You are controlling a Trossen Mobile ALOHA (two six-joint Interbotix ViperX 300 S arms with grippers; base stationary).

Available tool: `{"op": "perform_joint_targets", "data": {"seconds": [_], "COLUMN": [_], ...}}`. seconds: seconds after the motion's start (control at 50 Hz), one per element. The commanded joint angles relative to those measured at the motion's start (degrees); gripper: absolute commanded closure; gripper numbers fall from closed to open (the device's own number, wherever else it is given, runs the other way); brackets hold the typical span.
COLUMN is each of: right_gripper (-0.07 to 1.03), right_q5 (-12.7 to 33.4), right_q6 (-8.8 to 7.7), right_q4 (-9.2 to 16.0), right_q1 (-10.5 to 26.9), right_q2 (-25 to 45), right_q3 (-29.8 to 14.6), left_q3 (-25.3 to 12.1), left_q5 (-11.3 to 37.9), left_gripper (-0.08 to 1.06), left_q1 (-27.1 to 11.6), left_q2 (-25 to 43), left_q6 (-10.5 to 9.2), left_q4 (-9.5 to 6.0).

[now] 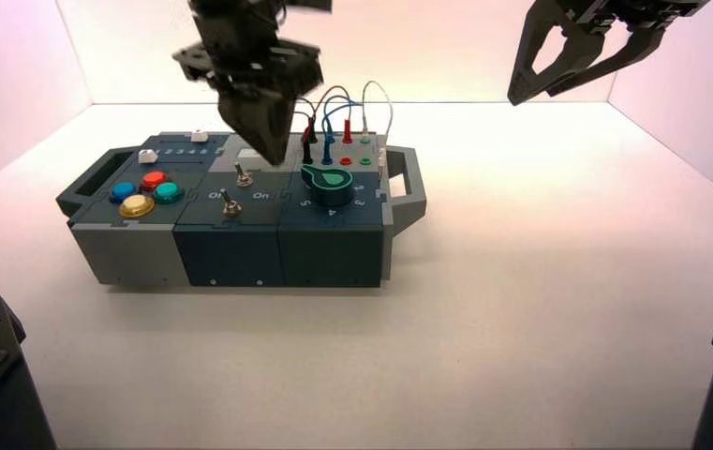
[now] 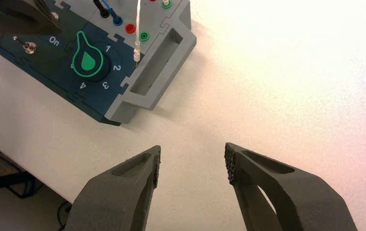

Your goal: Turn the knob to position 6.

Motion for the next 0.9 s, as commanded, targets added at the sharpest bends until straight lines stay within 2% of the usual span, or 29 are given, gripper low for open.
{"op": "perform_joint_targets", "data": {"seconds": [0.02, 0.2, 0.24, 0.32, 0.38, 0.44, 0.52, 0.64, 0.78, 0.9], "right_gripper": [0.27, 0.27, 0.27, 0.27, 0.27, 0.27, 0.27, 0.27, 0.27, 0.27], "right_q5": [-0.26, -0.26, -0.26, -0.26, -0.26, -0.26, -0.26, -0.35, -0.62, -0.62], "right_q6": [-0.18, -0.18, -0.18, -0.18, -0.18, -0.18, -0.18, -0.18, -0.18, -0.18], "right_q4": [0.00, 0.00, -0.09, -0.09, -0.09, -0.09, -0.18, -0.18, -0.26, -0.26], "right_q1": [0.09, 0.09, 0.09, 0.09, 0.09, 0.09, 0.09, 0.09, 0.09, 0.09], "right_q2": [-0.26, -0.26, -0.26, -0.26, -0.26, -0.26, -0.26, -0.35, -0.26, -0.26], "right_q3": [-0.88, -0.97, -0.97, -0.88, -0.88, -0.88, -0.88, -0.79, -0.79, -0.79], "left_q3": [-1.05, -2.11, -2.29, -2.46, -2.55, -2.20, -1.67, 0.44, 4.04, 6.77], "left_q5": [1.67, 6.06, 6.94, 8.09, 8.88, 9.32, 9.84, 11.07, 10.55, 9.40], "left_gripper": [1.00, 0.98, 0.92, 0.74, 0.54, 0.45, 0.41, 0.34, 0.15, 0.12], "left_q1": [0.53, 0.70, 0.70, 0.70, 0.70, 0.70, 0.70, 0.70, 0.70, 0.70], "left_q2": [-4.22, -9.32, -10.63, -12.92, -14.85, -16.44, -18.72, -22.32, -27.60, -32.17], "left_q6": [0.00, 0.00, 0.00, 0.09, -0.09, -0.09, -0.18, 0.09, 0.53, 0.79], "left_q4": [0.09, 0.00, 0.00, -0.09, -0.18, -0.53, -0.97, -0.79, -0.53, -0.44]}}
